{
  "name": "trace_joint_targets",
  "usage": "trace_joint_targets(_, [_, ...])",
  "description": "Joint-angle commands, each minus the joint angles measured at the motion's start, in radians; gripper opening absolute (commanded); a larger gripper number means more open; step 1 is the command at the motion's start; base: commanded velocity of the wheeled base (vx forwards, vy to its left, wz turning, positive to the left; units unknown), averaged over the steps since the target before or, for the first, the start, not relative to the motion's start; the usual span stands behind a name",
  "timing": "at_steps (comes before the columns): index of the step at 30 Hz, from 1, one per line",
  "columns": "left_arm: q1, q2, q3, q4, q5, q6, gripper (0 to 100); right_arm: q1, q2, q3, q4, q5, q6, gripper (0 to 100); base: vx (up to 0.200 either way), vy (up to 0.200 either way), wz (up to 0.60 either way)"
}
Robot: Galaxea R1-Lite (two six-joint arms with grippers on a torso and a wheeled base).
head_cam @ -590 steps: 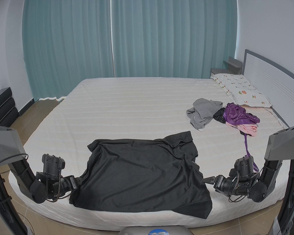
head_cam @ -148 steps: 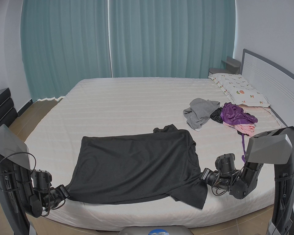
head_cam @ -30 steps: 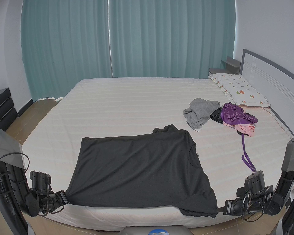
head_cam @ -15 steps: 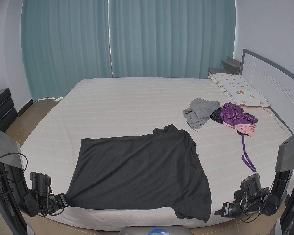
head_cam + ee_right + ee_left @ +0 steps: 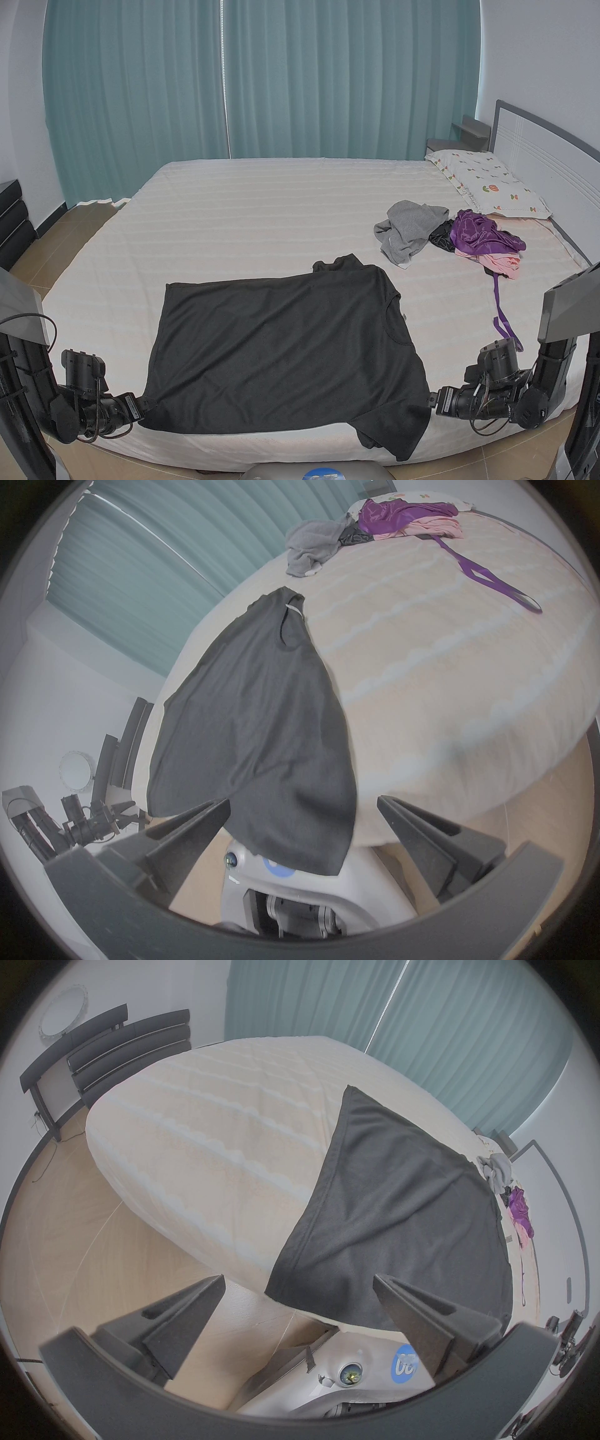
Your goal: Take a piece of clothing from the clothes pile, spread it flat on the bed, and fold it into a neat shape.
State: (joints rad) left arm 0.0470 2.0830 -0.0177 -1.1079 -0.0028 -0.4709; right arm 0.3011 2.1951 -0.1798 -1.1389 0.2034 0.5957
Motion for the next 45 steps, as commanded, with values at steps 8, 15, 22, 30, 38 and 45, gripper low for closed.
trace_joint_targets(8, [0.013,-0.004,0.018,-0.047,-0.016,-0.012,100,-0.017,0.141,-0.121,-0.008,-0.059,-0.013,100,0.000,0.000,0.00])
trace_joint_targets(15, [0.013,-0.006,0.018,-0.050,-0.016,-0.012,100,-0.014,0.164,-0.148,-0.004,-0.108,-0.021,0,0.000,0.000,0.00])
trace_joint_targets(22, [0.011,-0.001,0.018,-0.050,-0.016,-0.012,100,-0.033,0.110,-0.064,-0.008,-0.105,-0.024,0,0.000,0.000,0.00])
trace_joint_targets(30, [0.011,-0.003,0.018,-0.049,-0.014,-0.014,100,-0.043,0.071,-0.020,-0.008,-0.093,-0.027,0,0.000,0.000,0.00])
trace_joint_targets(38, [0.004,-0.006,0.018,-0.050,-0.014,-0.014,100,-0.056,0.089,0.002,-0.013,-0.093,-0.037,0,0.000,0.000,0.00])
trace_joint_targets(45, [0.002,-0.011,0.005,-0.052,-0.011,-0.014,100,-0.069,0.072,0.016,-0.071,-0.064,-0.024,100,0.000,0.000,0.00])
